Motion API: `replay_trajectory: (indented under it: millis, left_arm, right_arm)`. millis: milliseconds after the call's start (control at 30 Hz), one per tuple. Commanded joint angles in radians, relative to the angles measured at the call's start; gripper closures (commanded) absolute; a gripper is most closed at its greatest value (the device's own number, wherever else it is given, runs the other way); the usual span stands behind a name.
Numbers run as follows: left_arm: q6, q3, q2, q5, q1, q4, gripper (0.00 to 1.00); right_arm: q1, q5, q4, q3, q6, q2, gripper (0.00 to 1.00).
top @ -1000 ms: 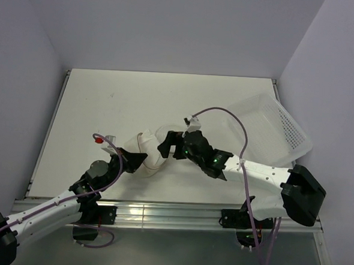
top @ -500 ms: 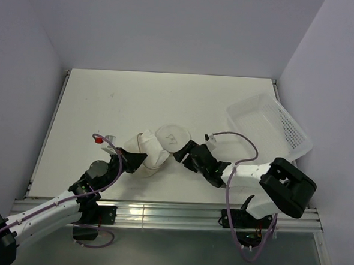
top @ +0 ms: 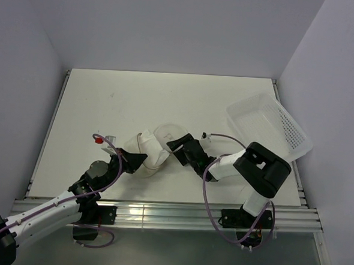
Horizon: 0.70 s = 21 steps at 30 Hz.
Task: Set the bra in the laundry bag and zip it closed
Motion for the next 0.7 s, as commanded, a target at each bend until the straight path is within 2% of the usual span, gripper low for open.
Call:
replay_trajectory:
  millis: [0, 67, 100, 167, 233, 267, 300, 433, 500, 633, 667]
  left_arm:
    - [0.008, -0.027, -0.008, 0.018, 0.001, 0.024, 1.00]
    - [0.011, -0.024, -0.008, 0.019, 0.001, 0.021, 1.00]
    - [0.011, -0.022, -0.008, 0.019, 0.001, 0.014, 1.00]
    - [0.012, -0.016, -0.006, 0.019, -0.001, 0.007, 1.00]
    - [0.018, -0.011, -0.002, 0.018, 0.001, -0.002, 1.00]
    - [0.023, -0.005, 0.000, 0.015, 0.001, -0.009, 1.00]
    - [0.026, 0.008, -0.002, 0.001, 0.001, -0.034, 1.00]
    - [0.017, 0.106, -0.018, -0.059, -0.001, -0.133, 1.00]
    - [0.022, 0.184, -0.014, -0.073, 0.001, -0.172, 1.00]
    - [0.055, 0.307, 0.006, -0.074, 0.001, -0.238, 1.00]
    - [0.058, 0.327, 0.009, -0.057, 0.001, -0.244, 1.00]
  right_arm:
    - [-0.004, 0.059, 0.018, 0.015, 0.072, 0.036, 0.31]
    - [-0.009, 0.091, 0.033, 0.013, 0.075, 0.038, 0.38]
    - [-0.014, 0.109, 0.041, 0.015, 0.066, 0.038, 0.50]
    - [-0.032, 0.104, 0.060, 0.026, 0.035, 0.039, 0.62]
    - [-0.043, 0.105, 0.108, 0.044, -0.009, 0.036, 0.80]
    - [-0.047, 0.111, 0.123, 0.049, -0.084, 0.023, 0.94]
    - [-0.047, 0.126, 0.149, 0.059, -0.133, 0.009, 0.98]
    - [-0.014, 0.206, 0.118, 0.078, -0.382, -0.138, 1.00]
    - [0.003, 0.229, 0.108, 0.079, -0.534, -0.265, 1.00]
    - [0.034, 0.183, -0.008, 0.111, -0.747, -0.497, 1.00]
    - [0.046, 0.159, -0.125, 0.145, -0.785, -0.587, 1.00]
